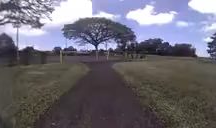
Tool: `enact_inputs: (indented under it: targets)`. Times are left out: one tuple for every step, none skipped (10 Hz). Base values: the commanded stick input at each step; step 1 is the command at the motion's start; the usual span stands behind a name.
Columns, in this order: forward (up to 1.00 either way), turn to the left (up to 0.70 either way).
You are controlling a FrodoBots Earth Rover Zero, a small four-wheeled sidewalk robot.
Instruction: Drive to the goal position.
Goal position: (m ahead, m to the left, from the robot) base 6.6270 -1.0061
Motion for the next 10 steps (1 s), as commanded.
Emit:
enact_inputs:
  targets:
    - [0.50,0.00]
    - [0.50,0.00]
    - [0.50,0.00]
    - [0.50,0.00]
    - [0.50,0.00]
    - [0.50,0.00]
    - [0.50,0.00]
    - [0.50,0.00]
    - [0.50,0.00]
    - [0.50,0.00]
